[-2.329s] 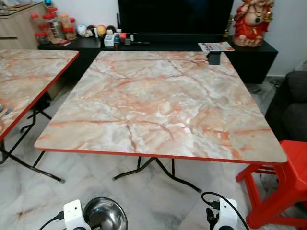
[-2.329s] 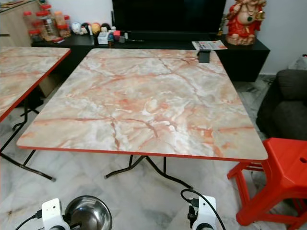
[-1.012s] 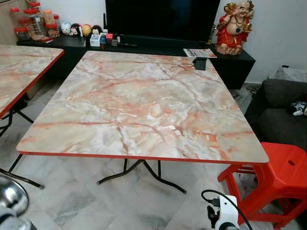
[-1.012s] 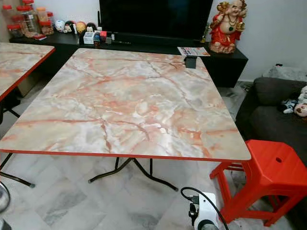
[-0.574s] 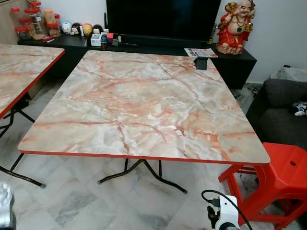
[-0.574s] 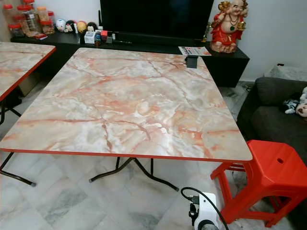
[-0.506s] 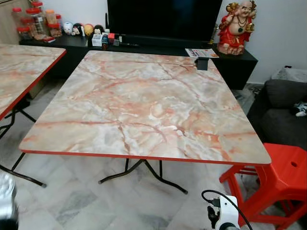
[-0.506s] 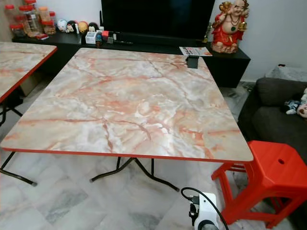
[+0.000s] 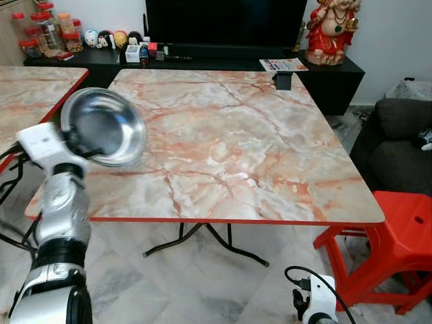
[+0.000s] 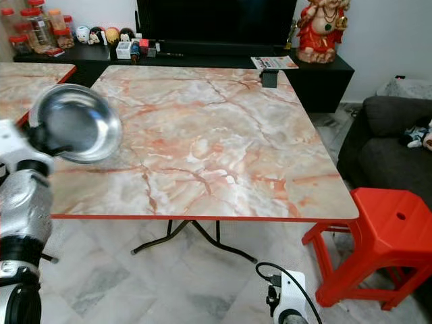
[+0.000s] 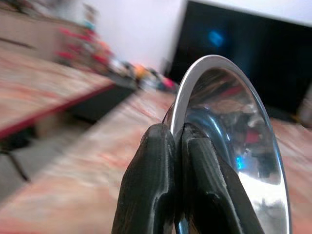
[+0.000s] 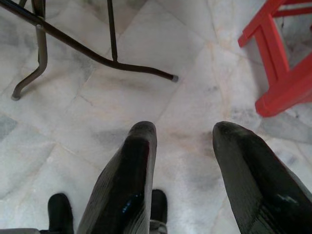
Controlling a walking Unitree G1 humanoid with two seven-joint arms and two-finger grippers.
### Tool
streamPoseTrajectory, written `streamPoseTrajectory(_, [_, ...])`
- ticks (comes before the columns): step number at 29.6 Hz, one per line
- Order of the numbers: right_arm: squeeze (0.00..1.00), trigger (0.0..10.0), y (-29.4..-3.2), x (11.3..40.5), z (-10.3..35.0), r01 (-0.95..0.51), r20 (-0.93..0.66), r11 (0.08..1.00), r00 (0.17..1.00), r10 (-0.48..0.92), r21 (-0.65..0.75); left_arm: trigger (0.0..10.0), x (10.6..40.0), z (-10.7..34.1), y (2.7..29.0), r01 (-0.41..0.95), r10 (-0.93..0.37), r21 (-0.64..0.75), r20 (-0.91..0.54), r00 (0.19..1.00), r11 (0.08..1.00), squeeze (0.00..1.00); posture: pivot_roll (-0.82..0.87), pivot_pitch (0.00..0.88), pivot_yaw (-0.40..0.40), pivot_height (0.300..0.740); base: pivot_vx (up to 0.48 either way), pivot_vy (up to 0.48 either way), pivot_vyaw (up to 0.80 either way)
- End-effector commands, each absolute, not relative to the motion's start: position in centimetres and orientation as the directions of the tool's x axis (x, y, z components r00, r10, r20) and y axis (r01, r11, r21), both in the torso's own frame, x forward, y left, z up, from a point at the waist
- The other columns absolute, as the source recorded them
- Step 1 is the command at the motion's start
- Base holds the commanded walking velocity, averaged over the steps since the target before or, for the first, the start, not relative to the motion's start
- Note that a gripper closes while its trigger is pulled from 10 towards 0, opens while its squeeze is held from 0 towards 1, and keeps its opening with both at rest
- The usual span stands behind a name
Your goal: Setting the table
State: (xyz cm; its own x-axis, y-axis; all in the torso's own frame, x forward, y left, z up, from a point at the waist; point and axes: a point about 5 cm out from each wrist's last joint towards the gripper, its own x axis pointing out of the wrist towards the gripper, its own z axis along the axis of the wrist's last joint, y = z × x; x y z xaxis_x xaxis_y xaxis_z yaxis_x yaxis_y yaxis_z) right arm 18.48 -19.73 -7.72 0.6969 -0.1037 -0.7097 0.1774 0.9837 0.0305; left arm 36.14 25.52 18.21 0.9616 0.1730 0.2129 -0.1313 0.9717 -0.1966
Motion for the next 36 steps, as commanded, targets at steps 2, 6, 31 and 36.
streamPoseTrajectory(2, [0.00, 10.0, -19.7, 18.3, -7.8, 0.206, -0.707, 0.978, 0.697, -0.119, 0.038, 10.0, 37.4, 18.2, 22.9, -0.007, 0.045, -0.234, 0.157, 0.987, 0.972, 0.00, -0.01, 0.000, 0.012, 0.740, 0.000, 0.000, 0.00])
streamPoseTrajectory(6, [0.00, 10.0, -19.4, 18.1, -7.9, 0.211, -0.711, 0.977, 0.693, -0.119, 0.042, 10.0, 38.2, 17.8, 21.2, 0.053, -0.024, -0.281, 0.107, 0.994, 0.958, 0.00, -0.02, 0.000, 0.025, 0.740, 0.000, 0.000, 0.00])
streamPoseTrajectory(31, [0.00, 10.0, -19.2, 17.7, -8.1, 0.232, -0.714, 0.971, 0.689, -0.127, 0.052, 10.0, 38.7, 13.0, 11.8, 0.066, -0.232, -0.559, -0.232, 0.944, 0.827, 0.00, -0.04, 0.000, 0.043, 0.740, 0.000, 0.000, 0.00])
streamPoseTrajectory(36, [0.00, 10.0, -19.3, 17.6, -8.1, 0.230, -0.715, 0.972, 0.688, -0.126, 0.050, 10.0, 38.7, 12.7, 11.4, 0.014, -0.205, -0.616, -0.242, 0.948, 0.788, 0.00, -0.04, 0.000, 0.041, 0.740, 0.000, 0.000, 0.00])
